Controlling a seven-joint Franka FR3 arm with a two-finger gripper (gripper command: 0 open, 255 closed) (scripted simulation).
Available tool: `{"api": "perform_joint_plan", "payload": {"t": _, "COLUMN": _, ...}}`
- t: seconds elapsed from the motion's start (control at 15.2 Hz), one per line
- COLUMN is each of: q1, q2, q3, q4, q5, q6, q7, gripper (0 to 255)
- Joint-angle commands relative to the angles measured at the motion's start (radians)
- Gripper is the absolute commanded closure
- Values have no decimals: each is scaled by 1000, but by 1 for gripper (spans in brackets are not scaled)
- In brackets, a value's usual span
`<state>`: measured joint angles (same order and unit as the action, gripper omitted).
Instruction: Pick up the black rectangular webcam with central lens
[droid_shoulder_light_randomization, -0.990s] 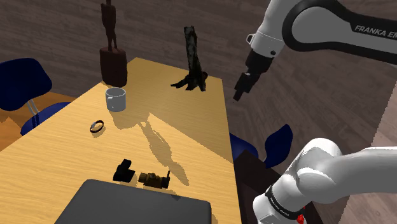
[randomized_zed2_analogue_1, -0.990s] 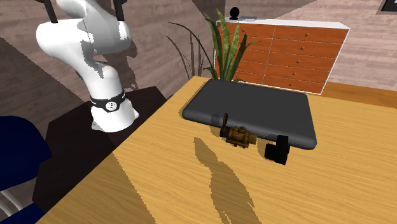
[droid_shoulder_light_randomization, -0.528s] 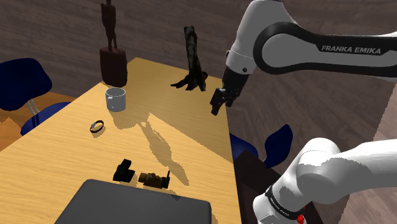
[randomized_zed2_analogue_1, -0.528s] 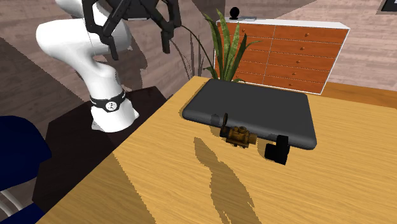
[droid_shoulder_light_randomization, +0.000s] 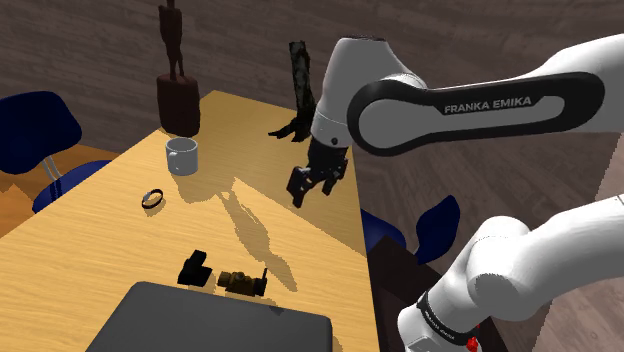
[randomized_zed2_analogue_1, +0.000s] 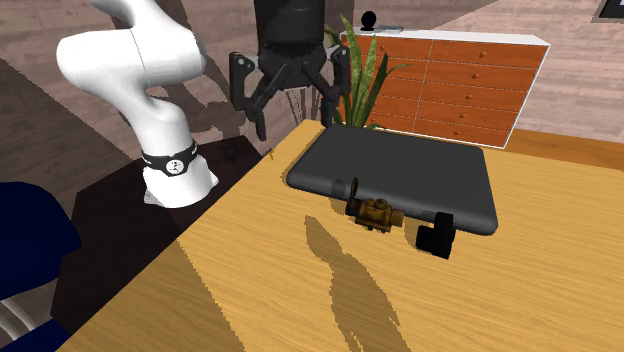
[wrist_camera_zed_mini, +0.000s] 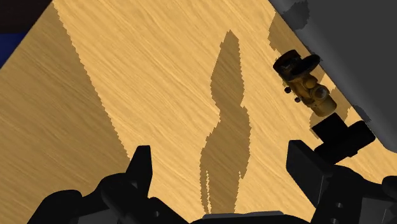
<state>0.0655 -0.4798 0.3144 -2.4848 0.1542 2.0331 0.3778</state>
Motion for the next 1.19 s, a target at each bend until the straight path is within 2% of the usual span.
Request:
{"api": "perform_joint_plan", "payload": {"t": 0.0, "q1": -3, "q2": 68, "q3": 33, "q4": 22, "q5": 6, "q6": 45, "q7": 55, "gripper": 0}}
{"api": "perform_joint_plan", "payload": {"t": 0.46, "q1": -10, "q2": 333, "q3": 144, "q4": 125, "q5": -35, "q6": 195, "q7": 272, "gripper": 0}}
{"api": "perform_joint_plan", "payload": {"t": 0.79, "q1": 3, "q2": 545, "q3": 187, "q4": 240, "q5": -131, "q6": 274, "q7": 449, "gripper": 0}}
{"api": "perform_joint_plan", "payload": {"t": 1.12, "q1": 62, "q2": 760, "q3": 173, "q4": 389, "q5": -241, "q6": 315, "q7": 616, "gripper": 0}}
